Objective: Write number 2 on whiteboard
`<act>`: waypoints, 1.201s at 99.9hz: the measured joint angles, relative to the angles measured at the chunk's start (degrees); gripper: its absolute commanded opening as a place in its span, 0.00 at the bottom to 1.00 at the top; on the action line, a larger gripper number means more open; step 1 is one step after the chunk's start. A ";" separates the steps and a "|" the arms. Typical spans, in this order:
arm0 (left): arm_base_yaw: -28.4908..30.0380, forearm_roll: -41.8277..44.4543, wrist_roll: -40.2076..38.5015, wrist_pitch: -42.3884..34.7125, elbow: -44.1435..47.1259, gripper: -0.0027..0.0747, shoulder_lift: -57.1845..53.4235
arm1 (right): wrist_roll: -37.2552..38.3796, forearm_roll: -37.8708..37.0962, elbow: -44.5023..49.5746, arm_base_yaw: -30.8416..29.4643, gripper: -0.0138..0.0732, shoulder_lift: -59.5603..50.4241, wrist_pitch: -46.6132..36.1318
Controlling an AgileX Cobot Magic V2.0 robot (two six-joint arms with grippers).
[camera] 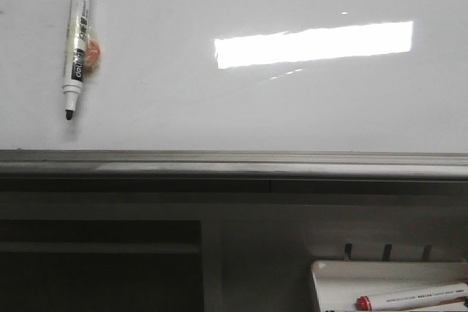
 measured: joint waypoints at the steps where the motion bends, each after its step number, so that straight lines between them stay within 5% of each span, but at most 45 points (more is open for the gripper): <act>1: 0.00 0.00 0.00 0.00 0.00 0.01 0.00 | 0.00 0.00 0.00 0.00 0.08 0.00 0.00; 90: 0.00 0.00 0.00 -0.38 0.00 0.01 0.00 | 0.00 -1.30 0.00 0.00 0.08 0.00 -0.64; 120: 0.00 -1.19 0.00 -13.63 0.00 0.01 0.00 | 0.00 -2.27 0.00 0.00 0.08 0.00 -19.84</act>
